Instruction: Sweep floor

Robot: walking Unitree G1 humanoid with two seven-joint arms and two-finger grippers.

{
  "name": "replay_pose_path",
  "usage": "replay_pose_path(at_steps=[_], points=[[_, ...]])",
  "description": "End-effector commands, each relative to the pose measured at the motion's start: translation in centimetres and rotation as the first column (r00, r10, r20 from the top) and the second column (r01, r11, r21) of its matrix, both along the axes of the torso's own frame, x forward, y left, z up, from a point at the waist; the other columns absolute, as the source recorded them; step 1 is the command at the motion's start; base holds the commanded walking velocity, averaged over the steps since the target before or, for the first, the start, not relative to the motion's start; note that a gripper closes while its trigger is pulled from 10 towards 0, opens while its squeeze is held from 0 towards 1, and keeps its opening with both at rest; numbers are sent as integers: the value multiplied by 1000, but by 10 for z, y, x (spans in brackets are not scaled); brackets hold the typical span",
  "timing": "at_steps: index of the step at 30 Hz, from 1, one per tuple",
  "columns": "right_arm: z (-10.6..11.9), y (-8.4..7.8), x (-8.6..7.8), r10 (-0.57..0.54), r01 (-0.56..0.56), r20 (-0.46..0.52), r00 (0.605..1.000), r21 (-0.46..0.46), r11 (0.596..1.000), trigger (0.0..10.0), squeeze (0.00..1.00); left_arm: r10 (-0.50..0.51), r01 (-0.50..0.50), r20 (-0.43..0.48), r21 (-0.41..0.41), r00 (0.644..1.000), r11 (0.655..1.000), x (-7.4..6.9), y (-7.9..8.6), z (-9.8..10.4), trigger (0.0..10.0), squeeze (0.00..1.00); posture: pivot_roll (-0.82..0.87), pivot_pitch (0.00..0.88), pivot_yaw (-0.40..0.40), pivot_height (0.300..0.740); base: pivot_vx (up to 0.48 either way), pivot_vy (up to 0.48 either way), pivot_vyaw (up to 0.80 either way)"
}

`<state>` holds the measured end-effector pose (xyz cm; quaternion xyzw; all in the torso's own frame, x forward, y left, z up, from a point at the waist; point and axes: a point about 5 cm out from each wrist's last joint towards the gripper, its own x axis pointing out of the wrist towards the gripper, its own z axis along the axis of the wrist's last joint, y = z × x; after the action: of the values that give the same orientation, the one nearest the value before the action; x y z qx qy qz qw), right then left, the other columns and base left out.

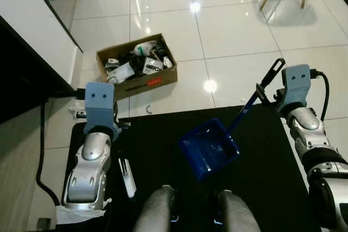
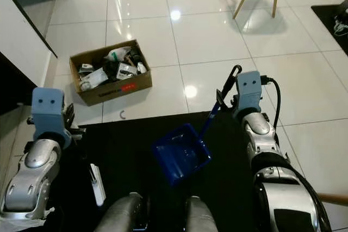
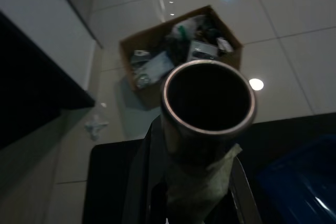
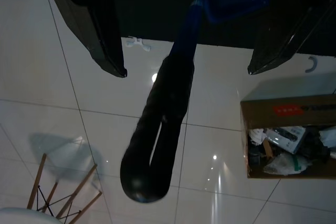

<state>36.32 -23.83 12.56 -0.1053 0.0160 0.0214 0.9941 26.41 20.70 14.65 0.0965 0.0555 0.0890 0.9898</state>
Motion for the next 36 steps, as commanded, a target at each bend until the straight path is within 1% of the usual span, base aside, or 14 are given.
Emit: replay_pose_path(at_steps=[1, 2, 5, 12, 13, 15, 17, 19, 20, 23, 26, 31, 34, 36], points=[[-3, -5, -2, -18, 18, -12, 1000, -21, 1000, 10000, 0, 35, -36, 5, 43, 999, 998, -5, 9, 5, 10000, 0, 175, 284, 61, 740, 0, 0, 0], [-3, -5, -2, -19, 18, -10, 1000, -25, 1000, 10000, 0, 37, -38, 5, 44, 999, 998, -5, 10, 5, 10000, 0, 176, 285, 62, 740, 0, 0, 0], [2, -10, -1, -50, 51, 12, 999, -78, 996, 10000, 0, 46, -46, -2, 48, 999, 998, -6, 13, 6, 10000, 0, 183, 286, 70, 740, 0, 0, 0], [6, -12, 1, -66, 67, 16, 998, -74, 995, 10000, 0, 44, -44, -5, 53, 999, 998, -7, 14, 11, 10000, 0, 205, 302, 93, 740, 0, 0, 0], [7, -12, 2, -70, 71, 16, 997, -74, 995, 10000, 0, 43, -43, -6, 57, 999, 997, -8, 15, 13, 10000, 0, 218, 313, 108, 740, 0, 0, 0], [8, -12, 3, -72, 73, 19, 997, -75, 995, 10000, 0, 43, -42, -6, 63, 999, 997, -9, 18, 16, 10000, 0, 223, 322, 114, 740, 0, 0, 0], [16, -13, 7, -71, 73, 29, 997, -80, 994, 10000, 0, 57, -55, -24, 89, 998, 994, -17, 25, 18, 10000, 0, 249, 354, 144, 740, 0, 0, 0], [16, -13, 7, -71, 73, 29, 997, -80, 994, 10000, 0, 57, -55, -24, 89, 998, 994, -17, 25, 18, 10000, 0, 249, 354, 144, 740, 0, 0, 0], [19, -13, 8, -69, 72, 35, 997, -83, 994, 10000, 0, 67, -63, -30, 100, 997, 993, -20, 29, 19, 10000, 0, 268, 366, 152, 740, 0, 0, 0], [23, -13, 10, -68, 71, 39, 997, -88, 994, 10000, 0, 78, -74, -32, 107, 996, 992, -23, 33, 21, 10000, 0, 277, 370, 154, 740, 0, 0, 0], [28, -12, 13, -56, 61, 49, 997, -94, 994, 10000, 0, 94, -90, -36, 112, 995, 990, -27, 36, 22, 10000, 0, 283, 370, 149, 740, 0, 0, 0], [35, -7, 17, -17, 23, 62, 998, -99, 995, 10000, 0, 109, -104, -39, 110, 993, 988, -30, 36, 21, 10000, 0, 287, 367, 139, 740, 0, 0, 0], [38, -4, 18, 18, -11, 60, 998, -109, 994, 10000, 0, 114, -109, -41, 106, 993, 988, -32, 35, 21, 10000, 0, 289, 363, 129, 740, 0, 0, 0], [41, -1, 20, 63, -56, 56, 996, -126, 990, 10000, 0, 119, -114, -42, 101, 992, 988, -33, 33, 20, 10000, 0, 289, 358, 125, 740, 0, 0, 0]])
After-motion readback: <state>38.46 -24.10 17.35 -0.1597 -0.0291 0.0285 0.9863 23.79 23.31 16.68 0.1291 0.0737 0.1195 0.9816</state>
